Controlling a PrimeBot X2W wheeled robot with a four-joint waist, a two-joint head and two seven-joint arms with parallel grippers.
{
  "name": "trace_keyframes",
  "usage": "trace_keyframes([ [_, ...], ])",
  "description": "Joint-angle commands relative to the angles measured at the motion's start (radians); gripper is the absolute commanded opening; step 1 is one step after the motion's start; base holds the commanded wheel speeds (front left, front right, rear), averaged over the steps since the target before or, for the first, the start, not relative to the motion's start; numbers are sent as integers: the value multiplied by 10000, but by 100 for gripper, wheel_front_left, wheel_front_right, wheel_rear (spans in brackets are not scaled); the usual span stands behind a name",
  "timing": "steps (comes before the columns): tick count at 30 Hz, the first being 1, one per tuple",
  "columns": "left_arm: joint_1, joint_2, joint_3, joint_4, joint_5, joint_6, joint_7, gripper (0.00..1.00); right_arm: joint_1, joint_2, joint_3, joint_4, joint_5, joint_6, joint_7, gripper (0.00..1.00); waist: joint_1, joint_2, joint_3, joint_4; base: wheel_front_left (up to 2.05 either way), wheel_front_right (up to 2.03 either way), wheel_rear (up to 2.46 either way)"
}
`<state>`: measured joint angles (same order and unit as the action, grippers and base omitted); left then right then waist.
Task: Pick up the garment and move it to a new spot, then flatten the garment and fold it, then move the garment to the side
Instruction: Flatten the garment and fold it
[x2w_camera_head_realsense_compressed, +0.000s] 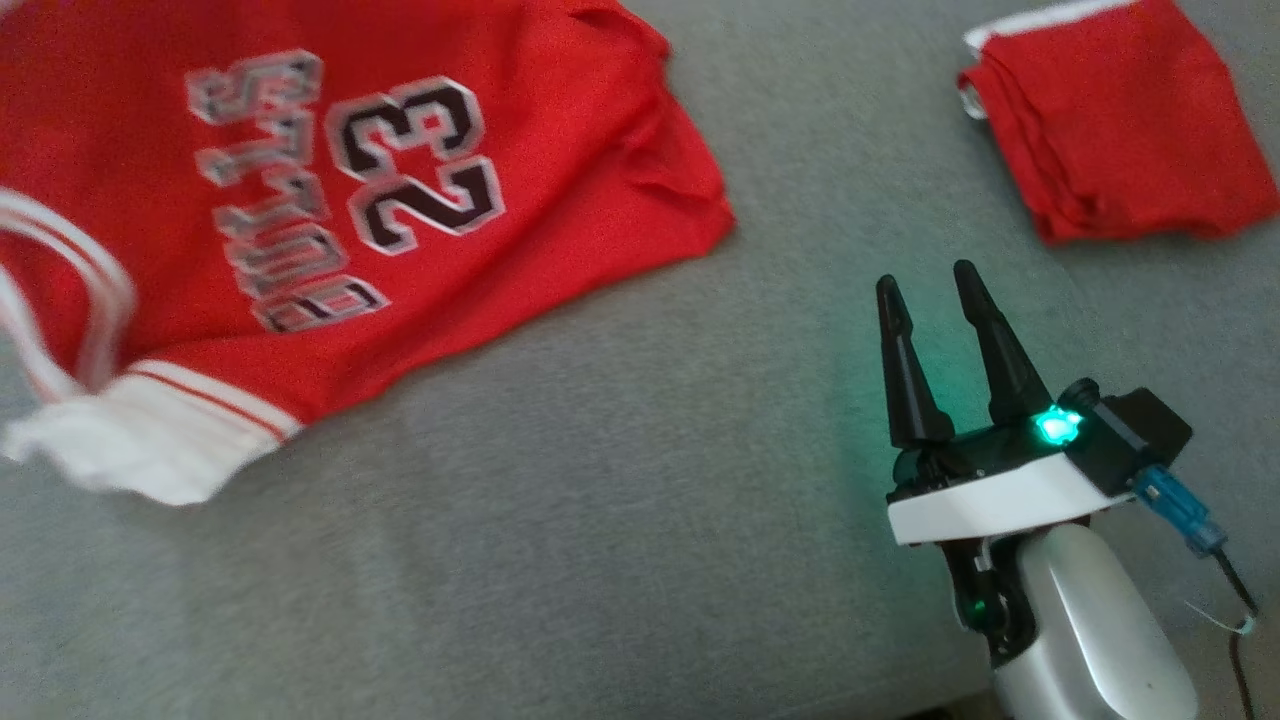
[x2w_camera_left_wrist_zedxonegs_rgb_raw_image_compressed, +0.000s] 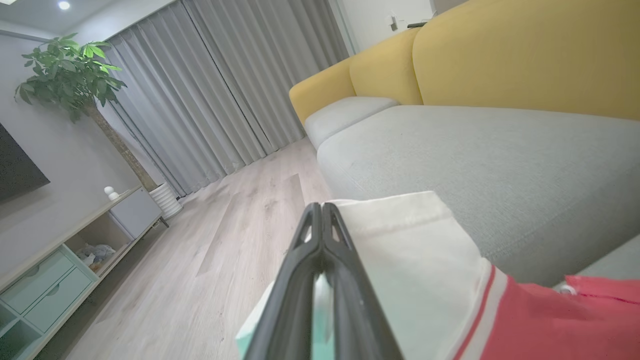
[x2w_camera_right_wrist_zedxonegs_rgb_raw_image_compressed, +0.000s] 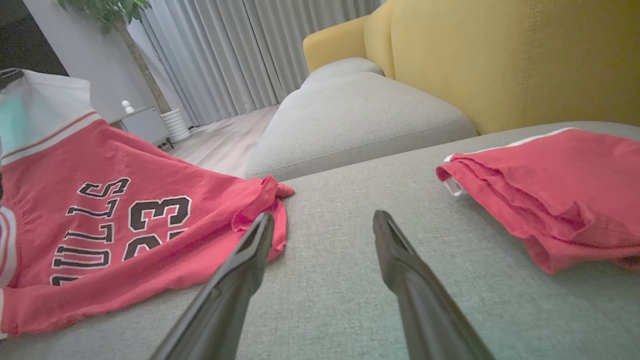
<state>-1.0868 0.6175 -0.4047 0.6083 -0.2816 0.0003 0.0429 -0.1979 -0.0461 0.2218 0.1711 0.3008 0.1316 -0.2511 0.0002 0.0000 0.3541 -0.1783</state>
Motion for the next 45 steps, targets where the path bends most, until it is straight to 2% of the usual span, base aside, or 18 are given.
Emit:
trace_keyframes([
  [1,-851,565,473,42,163,155,-177,0,-241,-41,279,-366,85,-9,-107,100,-2,0,519,-519,0,0,0],
  [4,-1620,541,471,826,384,349,-527,0,-320,-41,383,-441,138,-9,-107,100,-2,0,763,-789,0,0,0],
  [5,-1823,489,444,1071,463,429,-680,100,-328,-41,386,-467,159,-9,-107,100,-2,0,825,-845,0,0,0],
  [11,-2359,-202,363,2172,481,697,-1902,100,-267,-41,307,-521,146,-9,-107,100,-2,0,920,-728,0,0,0],
  [17,-1997,-877,302,2530,162,372,-2814,100,-220,-41,84,-419,-99,-9,-107,100,-2,0,567,-48,0,0,0],
  [23,-784,-1325,385,1928,-166,196,-3026,100,-104,-41,-246,-293,-324,-9,-107,100,-2,0,-80,669,0,0,0],
  [29,1831,-1880,734,-307,-522,399,-3042,100,168,-41,-783,-200,-612,-9,-107,100,-2,0,-929,1600,0,0,0],
  [36,5208,-2613,858,-2601,-687,1083,-3044,100,722,-41,-1353,-106,-813,-9,-107,100,-2,0,-1778,2591,0,0,0],
  [41,7165,-3105,820,-3450,-858,1545,-3045,100,1004,-41,-1457,-20,-911,-9,-107,100,-2,0,-2092,2983,0,0,0],
  [45,8132,-3420,817,-3769,-889,1764,-3045,100,1101,-41,-1443,97,-962,-9,-107,100,-2,0,-2135,3152,0,0,0],
])
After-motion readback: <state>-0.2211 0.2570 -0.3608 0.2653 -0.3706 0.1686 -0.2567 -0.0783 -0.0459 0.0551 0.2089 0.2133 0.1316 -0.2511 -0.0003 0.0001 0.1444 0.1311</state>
